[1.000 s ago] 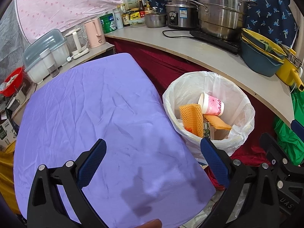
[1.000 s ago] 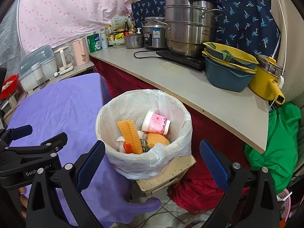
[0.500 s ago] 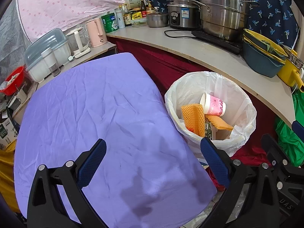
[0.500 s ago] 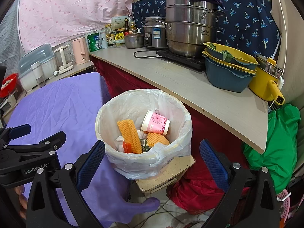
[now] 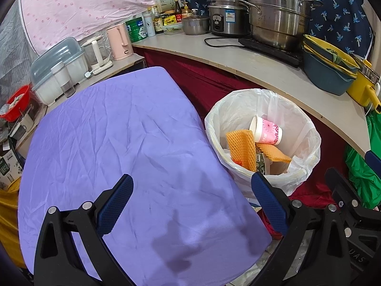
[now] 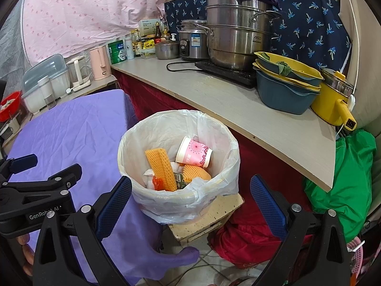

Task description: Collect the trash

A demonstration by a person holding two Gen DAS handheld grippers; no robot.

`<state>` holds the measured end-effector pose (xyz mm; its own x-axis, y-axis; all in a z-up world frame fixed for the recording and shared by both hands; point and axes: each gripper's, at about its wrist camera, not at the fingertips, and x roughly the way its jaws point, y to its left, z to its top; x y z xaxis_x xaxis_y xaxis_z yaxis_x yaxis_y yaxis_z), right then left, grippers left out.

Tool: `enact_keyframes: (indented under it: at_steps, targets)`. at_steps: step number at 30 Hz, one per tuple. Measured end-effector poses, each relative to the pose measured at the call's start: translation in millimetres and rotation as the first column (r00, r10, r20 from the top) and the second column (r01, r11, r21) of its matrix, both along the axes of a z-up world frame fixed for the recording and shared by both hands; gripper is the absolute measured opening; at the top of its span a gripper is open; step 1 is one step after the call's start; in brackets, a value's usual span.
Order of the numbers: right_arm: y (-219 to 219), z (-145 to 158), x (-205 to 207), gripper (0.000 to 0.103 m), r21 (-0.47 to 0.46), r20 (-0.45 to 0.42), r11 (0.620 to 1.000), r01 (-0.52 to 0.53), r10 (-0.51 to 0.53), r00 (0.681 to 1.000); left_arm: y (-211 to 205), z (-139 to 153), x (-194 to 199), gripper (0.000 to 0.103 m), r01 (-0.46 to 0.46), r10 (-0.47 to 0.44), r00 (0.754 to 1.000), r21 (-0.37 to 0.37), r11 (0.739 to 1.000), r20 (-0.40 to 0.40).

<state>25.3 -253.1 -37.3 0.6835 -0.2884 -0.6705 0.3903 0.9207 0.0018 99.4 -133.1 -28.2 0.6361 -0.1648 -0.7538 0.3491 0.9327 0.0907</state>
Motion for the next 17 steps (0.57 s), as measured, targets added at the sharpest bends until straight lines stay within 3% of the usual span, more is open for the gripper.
enact_keyframes:
  at_steps: [17]
  targets:
    - [-1.0,-2.9,-1.1,0.096,0.003,-0.003,1.0,0.003,-0.003,1.0,-3.1,-6.3,3.5,0.095,0.002,-0.002,1.0,-0.002,1.0,-0.015]
